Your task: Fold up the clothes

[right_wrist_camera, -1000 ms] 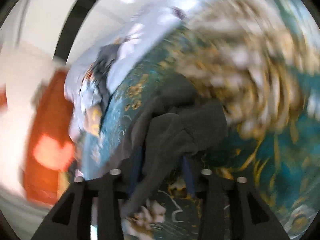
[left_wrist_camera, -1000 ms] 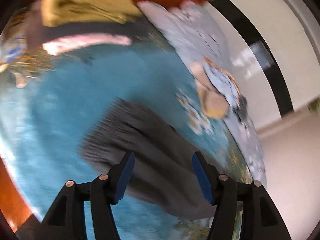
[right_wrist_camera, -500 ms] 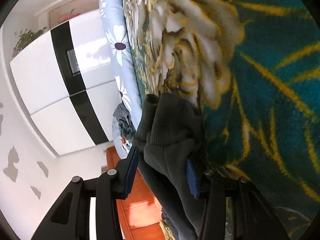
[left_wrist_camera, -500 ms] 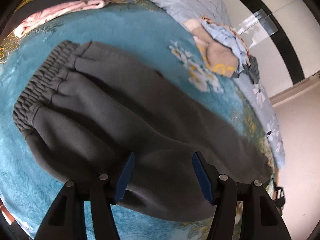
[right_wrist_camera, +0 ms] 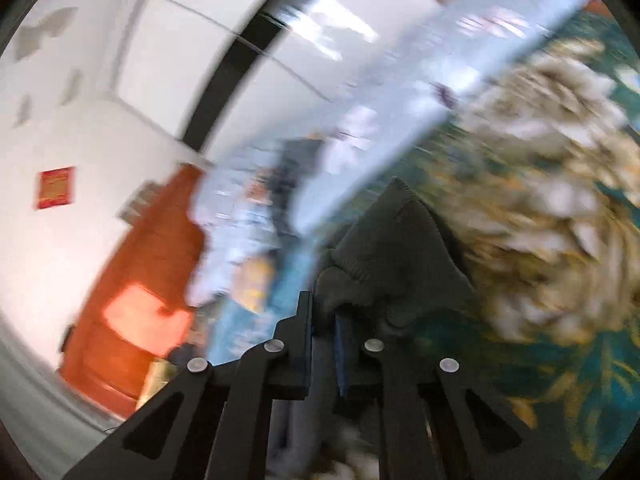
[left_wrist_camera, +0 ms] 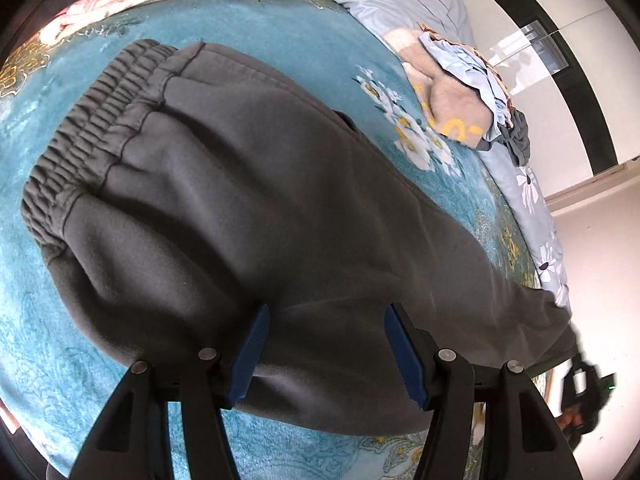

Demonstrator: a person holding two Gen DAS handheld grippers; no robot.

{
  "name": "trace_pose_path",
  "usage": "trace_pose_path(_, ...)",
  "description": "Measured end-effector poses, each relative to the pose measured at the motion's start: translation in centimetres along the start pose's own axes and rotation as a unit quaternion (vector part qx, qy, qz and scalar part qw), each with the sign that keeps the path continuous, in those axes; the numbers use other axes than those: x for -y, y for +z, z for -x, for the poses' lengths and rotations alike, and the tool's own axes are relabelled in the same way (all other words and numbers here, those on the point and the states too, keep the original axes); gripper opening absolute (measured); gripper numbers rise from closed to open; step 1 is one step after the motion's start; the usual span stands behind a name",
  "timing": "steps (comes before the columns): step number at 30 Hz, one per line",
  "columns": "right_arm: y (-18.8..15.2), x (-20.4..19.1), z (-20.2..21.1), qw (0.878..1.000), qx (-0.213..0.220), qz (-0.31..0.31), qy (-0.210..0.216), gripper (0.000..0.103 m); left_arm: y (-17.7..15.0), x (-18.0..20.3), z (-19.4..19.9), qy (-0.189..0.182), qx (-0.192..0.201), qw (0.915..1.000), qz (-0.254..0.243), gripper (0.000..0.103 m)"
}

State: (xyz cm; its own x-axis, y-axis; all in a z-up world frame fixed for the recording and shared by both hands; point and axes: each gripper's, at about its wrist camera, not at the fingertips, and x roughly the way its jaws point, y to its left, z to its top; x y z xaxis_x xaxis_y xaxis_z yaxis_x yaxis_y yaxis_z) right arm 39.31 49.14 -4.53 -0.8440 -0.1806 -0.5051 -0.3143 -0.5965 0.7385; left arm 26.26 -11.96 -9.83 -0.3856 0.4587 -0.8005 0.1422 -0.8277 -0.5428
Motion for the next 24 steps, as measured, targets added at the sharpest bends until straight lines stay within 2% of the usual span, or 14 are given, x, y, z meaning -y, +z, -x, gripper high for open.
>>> trace_pose_path(2,-0.6,4.2,-0.4,0.996,-0.030,-0.069,-0.036,0.010,0.0,0.0,0.0,-0.001,-0.002,1.0000,0.001,0.064)
trace_pose_path(4,-1.9,6.9,-0.1,0.992,-0.046,-0.114,-0.030,0.010,0.0,-0.1,0.0,-0.002,-0.004,1.0000,0.001,0.064)
trace_pose_path(7,-2.6,7.7,0.7,0.989,-0.046,-0.141,-0.012,0.013,0.0,-0.2,0.0,-0.004,-0.005,1.0000,0.007,0.064)
trace_pose_path(10,-2.2,7.0,2.0,0.988,-0.056,-0.145,0.010,0.016,0.0,-0.3,0.0,-0.006,-0.004,0.9999,0.012,0.064)
trace_pose_path(13,-1.7,5.6,2.4,0.987,-0.088,-0.129,0.039,0.033,0.0,-0.4,-0.1,-0.006,-0.001,0.9998,0.019,0.064)
trace_pose_path(16,-1.1,3.1,1.3,0.989,-0.088,-0.101,0.063,0.048,-0.1,-0.3,-0.1,-0.003,0.001,0.9998,0.022,0.065)
trace_pose_path(17,-0.8,2.4,0.5,0.989,-0.089,-0.096,0.069,0.049,-0.1,-0.2,-0.1,-0.002,0.001,0.9998,0.021,0.065)
trace_pose_path(22,-0.2,1.2,-5.1,0.992,-0.086,-0.093,0.028,0.049,-0.2,-0.3,0.5,-0.012,0.000,0.9993,0.035,0.065)
trace_pose_path(24,-0.1,1.9,-6.6,0.991,-0.089,-0.101,-0.008,0.049,-0.3,-0.4,0.8,-0.017,0.002,0.9990,0.040,0.065)
